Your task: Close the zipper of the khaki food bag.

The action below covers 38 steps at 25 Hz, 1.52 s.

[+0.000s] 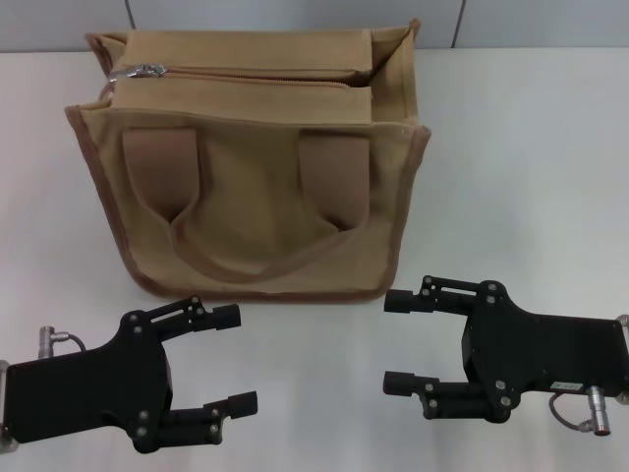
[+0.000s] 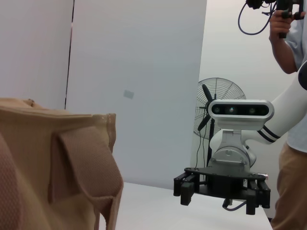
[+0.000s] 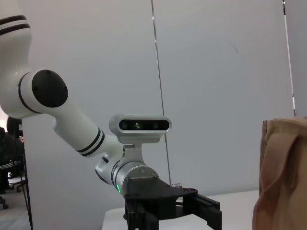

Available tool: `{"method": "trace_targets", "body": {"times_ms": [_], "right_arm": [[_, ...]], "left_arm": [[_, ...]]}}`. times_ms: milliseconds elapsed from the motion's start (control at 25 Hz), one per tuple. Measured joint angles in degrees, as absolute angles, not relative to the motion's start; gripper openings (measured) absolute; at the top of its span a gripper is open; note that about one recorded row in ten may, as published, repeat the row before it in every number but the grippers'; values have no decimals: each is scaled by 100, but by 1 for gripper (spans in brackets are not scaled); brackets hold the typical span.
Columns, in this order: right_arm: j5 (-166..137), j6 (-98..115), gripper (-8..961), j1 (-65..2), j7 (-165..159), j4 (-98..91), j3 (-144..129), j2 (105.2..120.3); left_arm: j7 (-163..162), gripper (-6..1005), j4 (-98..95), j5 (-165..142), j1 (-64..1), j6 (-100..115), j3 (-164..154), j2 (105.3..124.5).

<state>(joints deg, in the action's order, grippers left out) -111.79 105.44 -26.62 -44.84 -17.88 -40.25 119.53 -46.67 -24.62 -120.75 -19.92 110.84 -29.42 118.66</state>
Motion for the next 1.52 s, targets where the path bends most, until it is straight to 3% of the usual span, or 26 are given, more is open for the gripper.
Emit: {"method": "trace_targets", "body": {"times_ms": [600,1120,1520], "right_arm": [[-10993,10493,731,-2637,-4465,-1717,-4026,11953],[-10717,10236,729,-2650,-3684,-927,-3985,11958],[-10704,10209,728,-2693,-3641,-791,-3953,11968]], "left_arm": [[-4648,829,-2309,-11829,-1965,10968,-2671,11867],[-4352,827,-1028,-10310,-1537,10468,686,11860],[-4087,826,-888,-10566,-2129,9206,264,11856]]}}
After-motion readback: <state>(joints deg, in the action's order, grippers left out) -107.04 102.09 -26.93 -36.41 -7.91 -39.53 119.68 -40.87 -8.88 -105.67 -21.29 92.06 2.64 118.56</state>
